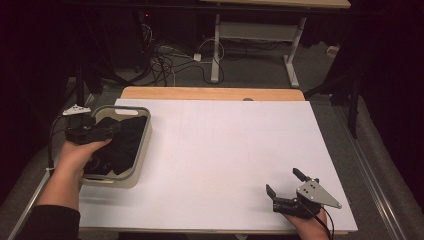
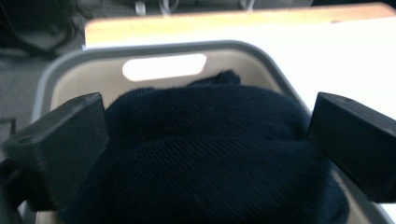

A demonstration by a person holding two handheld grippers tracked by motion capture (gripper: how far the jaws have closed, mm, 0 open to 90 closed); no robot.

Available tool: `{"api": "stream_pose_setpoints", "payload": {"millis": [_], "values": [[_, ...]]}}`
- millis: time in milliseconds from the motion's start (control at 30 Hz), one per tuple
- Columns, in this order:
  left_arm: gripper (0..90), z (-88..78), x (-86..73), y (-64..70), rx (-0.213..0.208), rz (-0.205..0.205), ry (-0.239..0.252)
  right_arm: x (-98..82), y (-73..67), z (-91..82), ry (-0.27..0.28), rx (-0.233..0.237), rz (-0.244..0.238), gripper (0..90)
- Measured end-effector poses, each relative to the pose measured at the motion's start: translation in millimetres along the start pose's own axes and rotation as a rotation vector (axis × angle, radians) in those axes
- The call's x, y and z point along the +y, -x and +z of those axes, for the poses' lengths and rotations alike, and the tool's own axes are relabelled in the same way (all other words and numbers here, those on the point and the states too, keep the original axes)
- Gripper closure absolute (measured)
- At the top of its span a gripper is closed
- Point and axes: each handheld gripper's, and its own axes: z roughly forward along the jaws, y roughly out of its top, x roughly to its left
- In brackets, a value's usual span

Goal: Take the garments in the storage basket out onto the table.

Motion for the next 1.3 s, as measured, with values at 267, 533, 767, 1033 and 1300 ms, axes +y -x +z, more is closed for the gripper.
{"api": "stream_pose_setpoints", "payload": {"millis": [267, 533, 767, 1033, 1300], "values": [[0.0, 22.9, 9.7, -6.4, -0.06, -0.02, -0.17, -0.7, -0.5, 0.6, -0.003, 0.005, -0.003, 0.0], [0.0, 38.1, 8.3, -9.5, -0.092, -0.062, -0.383, -1.5, -0.4, -0.1, -0.006, 0.003, -0.005, 0.0], [0.0, 40.9, 5.9, -8.1, -0.103, -0.089, -0.555, -1.5, -2.8, -0.3, -0.007, 0.007, -0.015, 0.0], [0.0, 43.3, 3.8, 3.5, -0.068, -0.026, -0.735, -1.7, -4.8, 0.2, -0.01, 0.011, -0.022, 0.0], [0.0, 55.7, -0.3, 26.1, 0.035, 0.15, -0.952, -2.0, -7.8, 1.7, -0.017, 0.018, -0.035, 0.0]]}}
